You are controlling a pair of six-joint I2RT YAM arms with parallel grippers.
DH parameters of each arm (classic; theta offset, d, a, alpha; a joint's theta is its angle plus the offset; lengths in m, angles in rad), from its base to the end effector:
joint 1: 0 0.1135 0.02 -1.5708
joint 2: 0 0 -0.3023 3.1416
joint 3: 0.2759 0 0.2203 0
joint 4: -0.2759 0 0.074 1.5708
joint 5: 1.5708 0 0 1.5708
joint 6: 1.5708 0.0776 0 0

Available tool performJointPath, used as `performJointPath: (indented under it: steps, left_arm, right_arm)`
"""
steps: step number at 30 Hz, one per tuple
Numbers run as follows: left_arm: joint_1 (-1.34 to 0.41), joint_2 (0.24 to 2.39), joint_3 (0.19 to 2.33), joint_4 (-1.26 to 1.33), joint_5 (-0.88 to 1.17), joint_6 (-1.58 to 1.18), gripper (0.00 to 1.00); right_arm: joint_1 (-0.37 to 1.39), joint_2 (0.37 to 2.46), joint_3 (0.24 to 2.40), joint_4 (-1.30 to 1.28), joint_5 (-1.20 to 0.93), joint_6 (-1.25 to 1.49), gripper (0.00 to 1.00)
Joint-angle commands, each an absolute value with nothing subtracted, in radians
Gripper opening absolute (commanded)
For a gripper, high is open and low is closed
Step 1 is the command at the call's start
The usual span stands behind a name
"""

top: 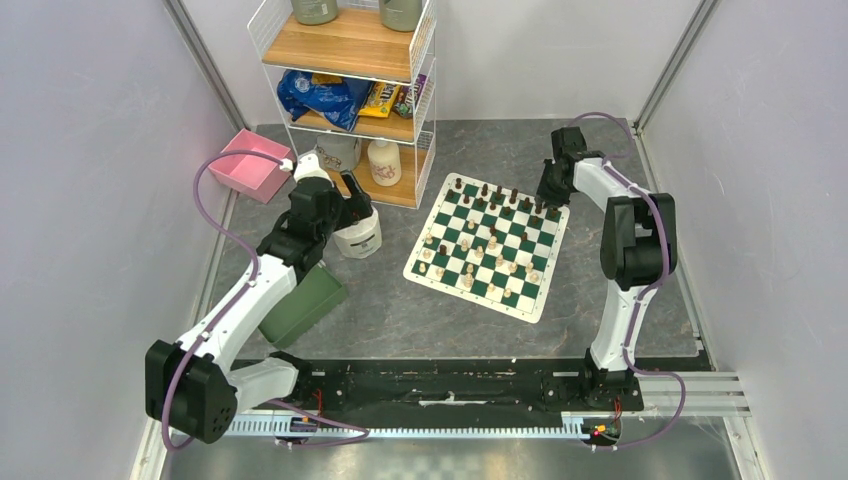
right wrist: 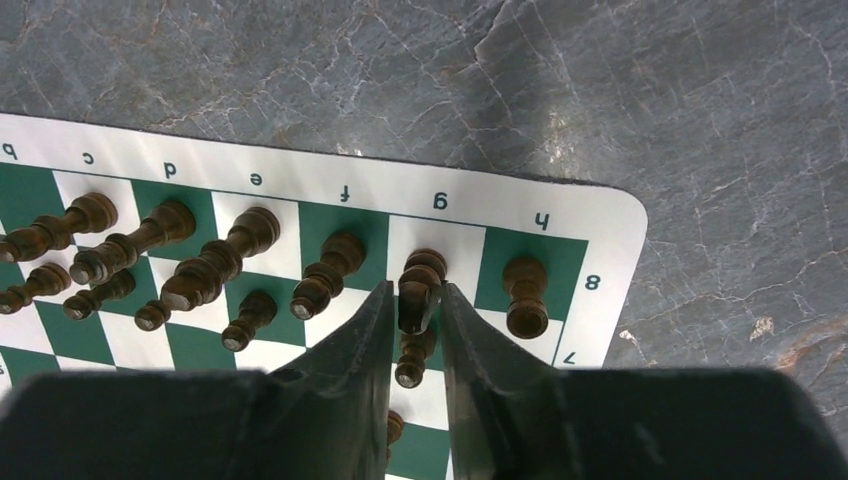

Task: Set up the chess pieces on the board

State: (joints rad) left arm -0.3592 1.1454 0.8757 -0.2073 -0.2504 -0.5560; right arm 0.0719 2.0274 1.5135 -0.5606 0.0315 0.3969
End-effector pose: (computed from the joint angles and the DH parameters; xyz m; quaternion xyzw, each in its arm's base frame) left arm 0.2390 -0.0692 0.3217 -0.1479 0.8370 -0.1323 0.5100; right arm 0.4386 0.0291 0.1996 0.1606 0.9559 0.0422 0.2424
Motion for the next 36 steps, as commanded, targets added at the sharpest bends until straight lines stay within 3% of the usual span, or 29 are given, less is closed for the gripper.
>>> performJointPath:
  steps: [1,10,21,36]
  left_arm:
    - [-0.349,1.125,0.864,-0.166,-0.218,-0.560,0.98]
    - [-0.343,1.117,0.856,-0.164,-0.208,-0.565,0.98]
    - [-0.337,1.098,0.838,-0.145,-0.199,-0.580,0.98]
    - [-0.329,1.095,0.845,-0.150,-0.199,-0.577,0.98]
  right_arm:
    - [0.071,2.027,1.580,-0.575,0.005,0.391,0.33]
    - [0.070,1.935,1.614,-0.614,-0.017,0.367,0.44]
    - [0.139,1.706,1.364,-0.591,-0.039,0.380,0.50]
    - [0.237,1.811,1.294,-0.600,0.059,0.404,0.50]
